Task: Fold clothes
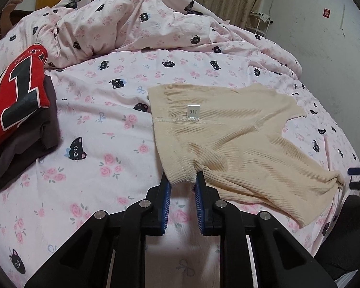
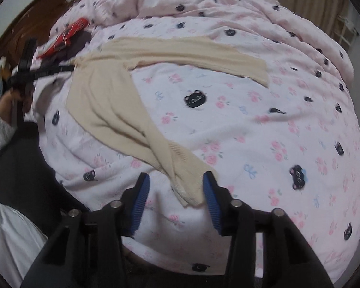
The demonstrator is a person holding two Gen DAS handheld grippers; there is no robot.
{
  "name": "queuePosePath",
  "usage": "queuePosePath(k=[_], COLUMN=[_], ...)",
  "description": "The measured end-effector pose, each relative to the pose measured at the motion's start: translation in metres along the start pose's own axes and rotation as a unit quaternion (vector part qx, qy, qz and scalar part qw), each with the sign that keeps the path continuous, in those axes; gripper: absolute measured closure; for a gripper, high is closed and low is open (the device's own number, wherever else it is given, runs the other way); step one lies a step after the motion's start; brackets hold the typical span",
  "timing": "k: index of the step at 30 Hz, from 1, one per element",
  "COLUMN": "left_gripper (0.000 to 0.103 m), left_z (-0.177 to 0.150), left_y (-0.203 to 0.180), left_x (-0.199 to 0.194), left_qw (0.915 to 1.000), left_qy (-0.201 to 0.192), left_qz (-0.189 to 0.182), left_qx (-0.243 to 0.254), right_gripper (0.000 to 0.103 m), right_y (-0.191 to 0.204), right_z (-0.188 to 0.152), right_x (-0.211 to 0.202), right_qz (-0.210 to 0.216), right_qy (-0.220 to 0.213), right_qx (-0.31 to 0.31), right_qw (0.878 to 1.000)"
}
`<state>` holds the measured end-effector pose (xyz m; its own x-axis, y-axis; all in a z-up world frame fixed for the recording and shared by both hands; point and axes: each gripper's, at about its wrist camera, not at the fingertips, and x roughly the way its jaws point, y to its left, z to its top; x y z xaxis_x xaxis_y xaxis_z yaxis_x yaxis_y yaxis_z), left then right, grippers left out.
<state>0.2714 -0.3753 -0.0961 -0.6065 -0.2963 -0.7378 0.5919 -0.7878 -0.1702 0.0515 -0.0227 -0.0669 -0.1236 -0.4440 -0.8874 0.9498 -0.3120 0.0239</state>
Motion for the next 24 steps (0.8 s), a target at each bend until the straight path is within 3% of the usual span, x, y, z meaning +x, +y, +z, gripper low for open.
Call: queuePosePath(k=[6,15,24], left_gripper=[0.087,0.087,0.087], left_z=[0.0,0.0,0.0], left_y=[0.0,0.004,0.005], left_x=[0.0,-0.003,-0.004], left_qw=[1.0,0.9999,0.9997], left_qy=[0.001,-0.006,-0.007], left_qz=[0.002,0.005,0.011], left_qx=[-0.007,-0.014,-0.022], right_gripper=[0.098,0.1,0.102], right_y=[0.004,-0.015,-0.055], right_z=[0.004,0.022,0.065], right_x=[0.023,-0.008,-0.008], right_qz=[-0.004,0.006,-0.038], right_qy=[0.024,0.012,0.016], right_qx=[-0.015,-0.004,-0.013], right_qw=[1.0,1.0,0.999])
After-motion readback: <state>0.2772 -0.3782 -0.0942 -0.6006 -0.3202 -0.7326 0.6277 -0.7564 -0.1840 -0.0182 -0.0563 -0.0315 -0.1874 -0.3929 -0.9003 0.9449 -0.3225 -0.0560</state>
